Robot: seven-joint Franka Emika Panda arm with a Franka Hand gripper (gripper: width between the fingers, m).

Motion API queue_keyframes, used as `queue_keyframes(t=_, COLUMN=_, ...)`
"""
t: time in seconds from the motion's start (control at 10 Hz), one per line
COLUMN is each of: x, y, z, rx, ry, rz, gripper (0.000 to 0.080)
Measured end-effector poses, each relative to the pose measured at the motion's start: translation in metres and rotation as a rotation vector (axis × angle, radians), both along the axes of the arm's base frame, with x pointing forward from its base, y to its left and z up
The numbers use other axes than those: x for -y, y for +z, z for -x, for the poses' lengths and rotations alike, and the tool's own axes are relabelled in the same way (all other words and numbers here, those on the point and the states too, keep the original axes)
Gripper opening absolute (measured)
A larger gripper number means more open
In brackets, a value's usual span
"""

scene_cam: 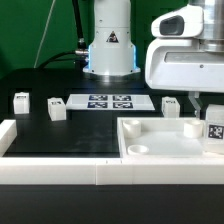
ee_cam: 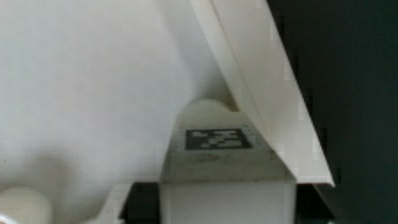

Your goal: Assemble one leg

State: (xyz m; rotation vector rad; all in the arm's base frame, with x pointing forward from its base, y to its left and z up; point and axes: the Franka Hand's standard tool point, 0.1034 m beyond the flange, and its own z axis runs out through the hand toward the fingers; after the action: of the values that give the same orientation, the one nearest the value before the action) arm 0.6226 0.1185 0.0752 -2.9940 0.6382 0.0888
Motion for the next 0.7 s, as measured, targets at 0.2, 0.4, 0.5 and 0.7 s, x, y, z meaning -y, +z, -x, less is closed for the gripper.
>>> queue_keyframes(t=0.2, x=0.0055, y=-0.0002, z=-0.0013, rx=-0.003, ry=-0.048, rz=-0.015, gripper=0.029)
queue_keyframes(t=0.4, x=0.0051, y=-0.0008, z=-0.0017, rx=-0.023, ry=-0.4, rz=-0.03, gripper=0.029)
queue_keyframes(t=0.5, x=0.0043, y=-0.0009, z=-0.0017, rx=-0.023, ry=-0.56, rz=-0.029, gripper=0.029)
queue_keyframes(t=0.7, x=0.002, y=-0.0008, z=-0.0025, rx=-0.038, ry=-0.767, rz=-0.032, gripper=0.029)
